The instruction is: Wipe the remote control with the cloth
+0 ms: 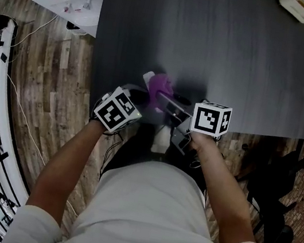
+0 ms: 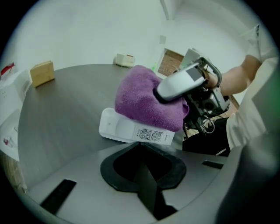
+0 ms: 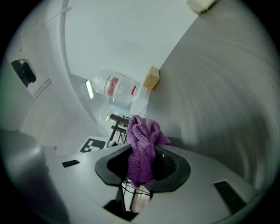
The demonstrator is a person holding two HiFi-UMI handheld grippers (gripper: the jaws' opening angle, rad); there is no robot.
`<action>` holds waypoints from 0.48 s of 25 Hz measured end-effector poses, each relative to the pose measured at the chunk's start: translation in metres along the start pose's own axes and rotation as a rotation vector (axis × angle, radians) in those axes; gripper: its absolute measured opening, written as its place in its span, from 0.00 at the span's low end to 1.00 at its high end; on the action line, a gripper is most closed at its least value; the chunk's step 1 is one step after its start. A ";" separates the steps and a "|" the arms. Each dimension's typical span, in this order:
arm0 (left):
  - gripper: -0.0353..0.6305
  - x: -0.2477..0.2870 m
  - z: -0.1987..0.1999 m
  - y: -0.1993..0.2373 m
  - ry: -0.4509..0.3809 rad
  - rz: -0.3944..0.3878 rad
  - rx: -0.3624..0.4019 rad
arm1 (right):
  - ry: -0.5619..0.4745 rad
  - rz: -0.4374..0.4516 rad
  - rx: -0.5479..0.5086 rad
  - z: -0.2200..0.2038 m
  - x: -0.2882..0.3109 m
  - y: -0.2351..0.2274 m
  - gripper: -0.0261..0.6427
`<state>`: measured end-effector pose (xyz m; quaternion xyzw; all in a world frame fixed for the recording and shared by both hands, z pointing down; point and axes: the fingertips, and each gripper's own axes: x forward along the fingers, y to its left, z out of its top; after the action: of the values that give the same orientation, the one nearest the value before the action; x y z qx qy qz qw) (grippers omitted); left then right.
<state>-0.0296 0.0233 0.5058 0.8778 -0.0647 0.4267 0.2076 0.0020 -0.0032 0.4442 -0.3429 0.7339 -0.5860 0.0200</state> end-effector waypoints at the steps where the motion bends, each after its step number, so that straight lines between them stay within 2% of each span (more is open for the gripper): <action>1: 0.08 -0.003 -0.003 0.002 -0.008 0.006 -0.006 | 0.014 -0.001 -0.022 -0.003 0.003 0.003 0.22; 5: 0.08 -0.005 -0.006 0.009 -0.019 0.015 -0.005 | 0.098 0.025 -0.092 -0.024 0.022 0.020 0.22; 7: 0.08 -0.006 -0.006 0.010 -0.014 0.016 -0.005 | 0.104 0.007 -0.129 -0.026 0.029 0.024 0.22; 10: 0.08 -0.014 -0.004 0.016 -0.052 0.029 -0.043 | 0.027 -0.068 -0.162 -0.007 0.021 0.020 0.22; 12: 0.08 -0.021 -0.004 0.017 -0.074 0.036 -0.071 | 0.024 -0.173 -0.235 0.003 0.006 0.010 0.22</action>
<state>-0.0503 0.0085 0.4972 0.8837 -0.1033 0.3952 0.2285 -0.0062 -0.0081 0.4370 -0.3979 0.7653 -0.4996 -0.0795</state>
